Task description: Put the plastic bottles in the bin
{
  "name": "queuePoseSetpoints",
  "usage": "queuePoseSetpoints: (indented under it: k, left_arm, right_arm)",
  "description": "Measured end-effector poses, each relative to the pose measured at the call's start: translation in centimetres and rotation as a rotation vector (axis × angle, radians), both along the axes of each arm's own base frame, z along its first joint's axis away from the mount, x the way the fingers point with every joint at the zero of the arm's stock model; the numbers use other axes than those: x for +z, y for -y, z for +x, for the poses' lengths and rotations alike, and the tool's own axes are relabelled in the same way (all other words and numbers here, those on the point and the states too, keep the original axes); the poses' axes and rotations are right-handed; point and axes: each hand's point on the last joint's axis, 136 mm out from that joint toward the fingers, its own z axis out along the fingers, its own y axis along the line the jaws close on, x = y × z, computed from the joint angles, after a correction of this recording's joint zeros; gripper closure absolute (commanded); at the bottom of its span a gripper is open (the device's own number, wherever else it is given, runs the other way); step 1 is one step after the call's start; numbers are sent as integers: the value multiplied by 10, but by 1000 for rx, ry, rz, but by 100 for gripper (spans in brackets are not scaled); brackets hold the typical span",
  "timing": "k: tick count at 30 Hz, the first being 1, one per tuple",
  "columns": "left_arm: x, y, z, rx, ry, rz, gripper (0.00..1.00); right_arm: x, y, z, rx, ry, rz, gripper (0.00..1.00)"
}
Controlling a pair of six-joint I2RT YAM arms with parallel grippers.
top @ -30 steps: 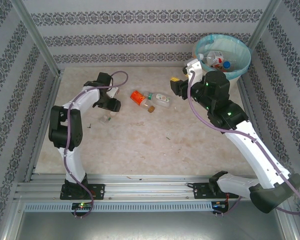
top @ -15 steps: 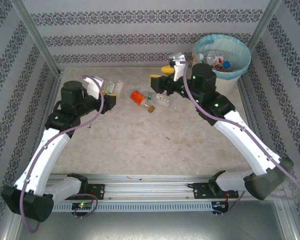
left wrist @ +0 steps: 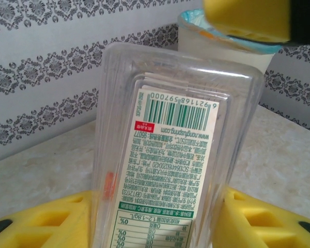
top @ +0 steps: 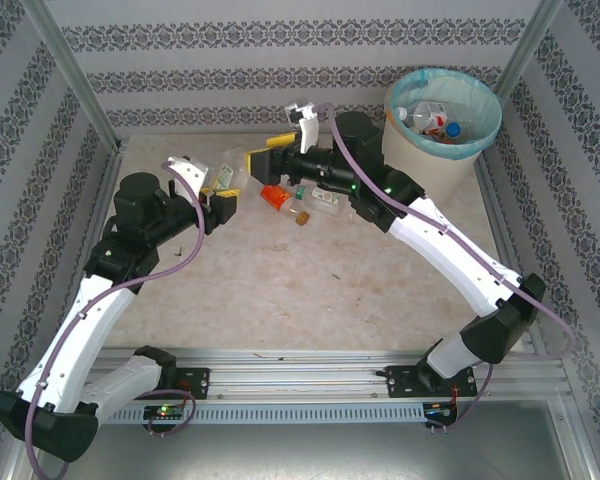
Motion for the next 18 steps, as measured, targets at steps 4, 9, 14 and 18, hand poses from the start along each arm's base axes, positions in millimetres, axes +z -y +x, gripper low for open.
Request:
queuePoseSetpoints:
  k: [4, 9, 14, 18]
  left_arm:
    - [8, 6, -4, -30, 35, -4, 47]
    - [11, 9, -6, -44, 55, 0, 47]
    - [13, 8, -7, -39, 61, 2, 47]
    - [14, 6, -7, -28, 72, 10, 41]
  right_arm:
    - [-13, -13, 1, 19, -42, -9, 22]
    - [-22, -28, -1, 65, -72, -17, 25]
    - [-21, -35, -4, 90, -80, -20, 39]
    - [-19, -35, -6, 93, -81, -24, 51]
